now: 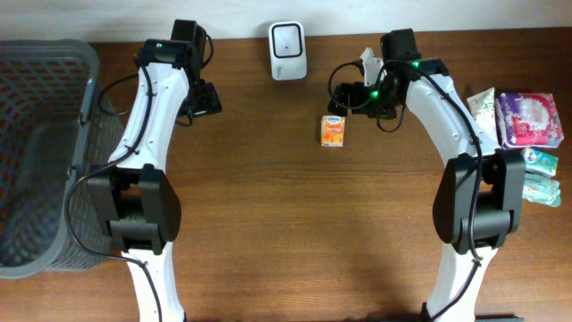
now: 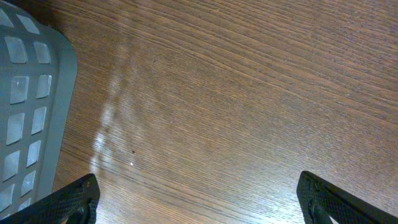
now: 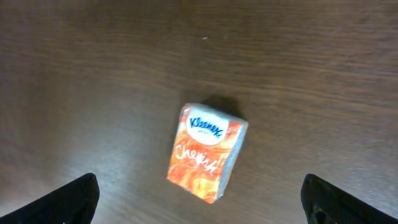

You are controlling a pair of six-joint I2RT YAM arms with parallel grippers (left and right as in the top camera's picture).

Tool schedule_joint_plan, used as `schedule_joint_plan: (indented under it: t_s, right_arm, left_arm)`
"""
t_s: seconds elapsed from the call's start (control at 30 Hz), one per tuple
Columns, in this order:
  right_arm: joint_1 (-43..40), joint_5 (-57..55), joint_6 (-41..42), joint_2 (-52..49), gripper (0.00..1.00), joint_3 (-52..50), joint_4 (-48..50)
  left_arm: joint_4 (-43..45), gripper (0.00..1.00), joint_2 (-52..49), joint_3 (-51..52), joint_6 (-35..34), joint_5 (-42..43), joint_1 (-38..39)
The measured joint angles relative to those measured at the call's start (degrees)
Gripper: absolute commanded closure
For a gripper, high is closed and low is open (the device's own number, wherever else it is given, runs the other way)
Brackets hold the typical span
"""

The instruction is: Scan the item barcode

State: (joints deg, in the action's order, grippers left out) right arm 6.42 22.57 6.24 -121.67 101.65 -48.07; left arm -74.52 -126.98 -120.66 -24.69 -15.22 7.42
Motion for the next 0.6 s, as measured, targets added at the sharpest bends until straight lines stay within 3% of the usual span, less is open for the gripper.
schedule_joint_plan:
  t_s: [0.57, 0.6]
  right_arm:
    - [0.0, -4.59, 0.02, -0.11, 0.0, 0.0, 1.03]
    - [0.0, -4.55, 0.02, -0.55, 0.08, 0.0, 1.05]
  left_arm:
    - [0.0, 0.01, 0.0, 0.0, 0.0, 0.0, 0.0]
    - [0.0, 0.01, 0.0, 0.0, 0.0, -0.02, 0.0]
